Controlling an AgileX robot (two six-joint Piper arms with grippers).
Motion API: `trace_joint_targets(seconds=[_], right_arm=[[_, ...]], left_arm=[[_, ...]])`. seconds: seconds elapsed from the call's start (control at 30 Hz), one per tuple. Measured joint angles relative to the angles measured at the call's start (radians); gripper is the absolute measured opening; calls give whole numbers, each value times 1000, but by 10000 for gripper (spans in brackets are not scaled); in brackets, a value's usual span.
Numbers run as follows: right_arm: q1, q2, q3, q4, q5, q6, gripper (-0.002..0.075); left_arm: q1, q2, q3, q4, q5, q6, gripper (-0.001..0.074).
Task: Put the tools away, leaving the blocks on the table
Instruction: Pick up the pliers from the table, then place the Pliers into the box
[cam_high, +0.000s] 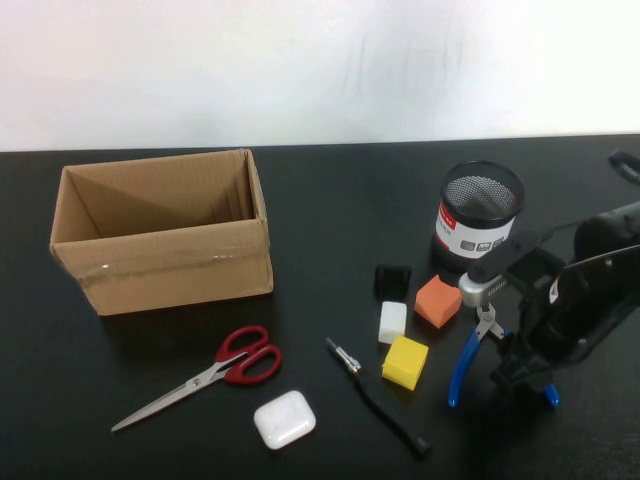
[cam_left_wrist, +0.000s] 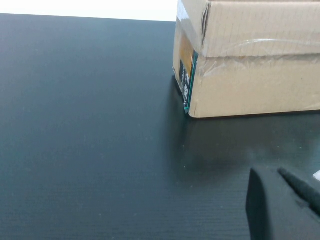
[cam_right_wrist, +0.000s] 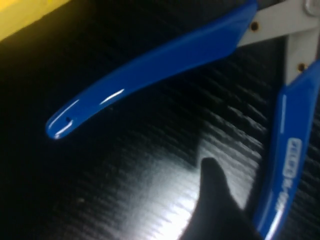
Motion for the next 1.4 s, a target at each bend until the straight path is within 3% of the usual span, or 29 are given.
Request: trace_joint_targets(seconds=[0.27,0.5,0.73,1.17,1.4], right_arm=[[0,49,-2,15,-12,19,242],[2,49,-3,22,5,28,59],[2,23,1,2,32,28,48],[2,-245,1,-144,122,105,48],[2,-278,-125,-119,143,112,48]], left_arm=[[0,0,0,0,0,0,-4],[0,0,0,0,0,0,-4],[0,0,0,0,0,0,-4],[0,0,0,0,0,0,-4],[0,0,0,0,0,0,-4]])
